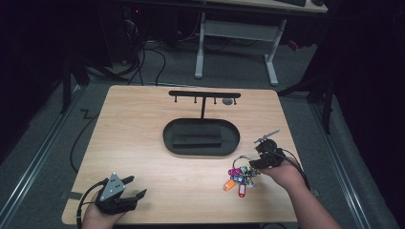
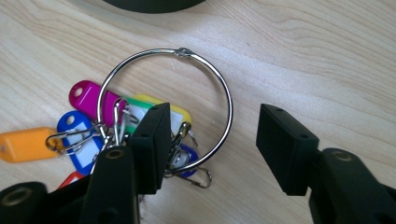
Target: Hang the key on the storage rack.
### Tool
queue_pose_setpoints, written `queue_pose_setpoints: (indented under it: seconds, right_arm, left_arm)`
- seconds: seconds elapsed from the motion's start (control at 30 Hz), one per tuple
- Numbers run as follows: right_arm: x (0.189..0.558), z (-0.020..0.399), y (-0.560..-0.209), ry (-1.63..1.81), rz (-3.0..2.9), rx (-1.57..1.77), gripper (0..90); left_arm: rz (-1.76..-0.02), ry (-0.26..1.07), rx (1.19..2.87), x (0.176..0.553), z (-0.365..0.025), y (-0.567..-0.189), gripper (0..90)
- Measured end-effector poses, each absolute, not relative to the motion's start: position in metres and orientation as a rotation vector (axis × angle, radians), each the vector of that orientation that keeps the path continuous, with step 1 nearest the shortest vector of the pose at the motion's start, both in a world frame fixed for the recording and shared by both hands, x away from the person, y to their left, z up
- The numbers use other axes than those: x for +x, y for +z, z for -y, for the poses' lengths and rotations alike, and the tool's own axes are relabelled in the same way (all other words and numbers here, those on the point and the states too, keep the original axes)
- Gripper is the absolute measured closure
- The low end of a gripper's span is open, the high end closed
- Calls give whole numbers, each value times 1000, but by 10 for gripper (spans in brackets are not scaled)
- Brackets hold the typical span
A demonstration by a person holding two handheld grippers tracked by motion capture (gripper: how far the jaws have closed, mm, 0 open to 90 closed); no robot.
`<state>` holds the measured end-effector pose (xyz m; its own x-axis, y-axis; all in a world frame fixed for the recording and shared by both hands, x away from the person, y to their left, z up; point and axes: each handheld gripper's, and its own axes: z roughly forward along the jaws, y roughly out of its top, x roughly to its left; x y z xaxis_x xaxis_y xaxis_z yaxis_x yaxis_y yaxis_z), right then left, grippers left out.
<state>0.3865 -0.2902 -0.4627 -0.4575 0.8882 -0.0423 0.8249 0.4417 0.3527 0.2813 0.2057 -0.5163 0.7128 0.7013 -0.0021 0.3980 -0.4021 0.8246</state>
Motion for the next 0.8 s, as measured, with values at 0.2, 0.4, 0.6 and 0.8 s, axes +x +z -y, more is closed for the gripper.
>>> queue_pose_setpoints:
  seconds: [0.2,0.4,0.6,0.8]
  right_arm:
    - [405,293,-471,334,-2485,1535,549]
    - [415,293,-479,314,-2531,1555,569]
    - [419,293,-485,262,-2569,1583,622]
    - [419,288,-489,223,-2591,1572,734]
  left_arm:
    - [-850,442,2039,277,-211,-517,332]
    - [-856,444,2043,275,-215,-518,331]
    - [-846,415,2068,277,-212,-520,332]
    - [-788,451,2080,275,-206,-517,350]
